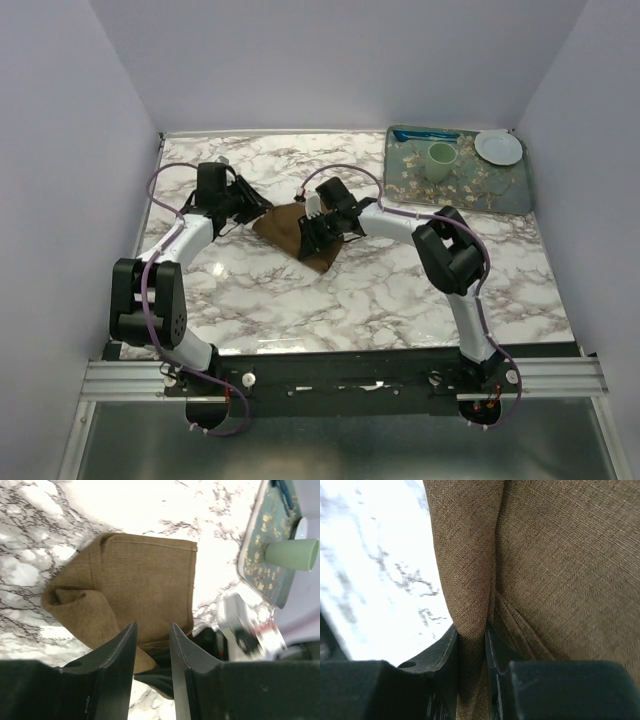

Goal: Fold the napkin, place the utensils inside, and roll it up
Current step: Roll the napkin with the utensil

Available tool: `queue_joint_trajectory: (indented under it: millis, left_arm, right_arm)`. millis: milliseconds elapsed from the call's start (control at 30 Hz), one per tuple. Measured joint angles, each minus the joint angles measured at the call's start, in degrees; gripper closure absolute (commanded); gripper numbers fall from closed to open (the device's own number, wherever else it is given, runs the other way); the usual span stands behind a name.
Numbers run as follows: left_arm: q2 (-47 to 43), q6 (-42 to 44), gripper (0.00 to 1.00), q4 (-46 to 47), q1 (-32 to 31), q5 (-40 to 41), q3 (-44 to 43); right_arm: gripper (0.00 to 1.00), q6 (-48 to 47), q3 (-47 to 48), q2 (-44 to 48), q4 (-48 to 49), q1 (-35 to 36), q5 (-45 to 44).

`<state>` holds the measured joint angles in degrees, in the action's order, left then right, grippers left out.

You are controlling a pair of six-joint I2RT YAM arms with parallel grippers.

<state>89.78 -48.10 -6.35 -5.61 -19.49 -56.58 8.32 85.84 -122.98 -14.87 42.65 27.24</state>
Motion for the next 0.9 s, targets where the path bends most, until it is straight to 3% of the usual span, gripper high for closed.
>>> queue_joint_trajectory:
  millis: [133,267,500,667,900]
  left_arm:
    - [-2.49,-0.63,0.71,1.16,-0.35,-0.68,1.75]
    - [-0.92,-2.49,0.74,3.06,-1.97,-2.21,5.44]
    - [5.40,-3.93,0.78,5.51,-3.67,-2.43,6.69]
    - [8.07,-4.35,0.82,8.02,-3.63,-1.53,8.13]
    - [9.16,-5.84,0.84,13.09,-3.52,-0.90,11.02]
  right_arm:
    - [0.74,4.22,4.50,-5.14,-1.05,-3.34,12.66]
    - [0.74,7.41,7.85,-9.22,-1.97,-4.52,20.87]
    - [0.74,10.34,8.20,-11.17,-2.89,-5.29,27.10]
    - [0.68,11.02,8.20,-11.26,-3.28,-5.66,27.43]
    - [0.42,10.14,8.20,-9.18,-6.80,-5.60,22.97]
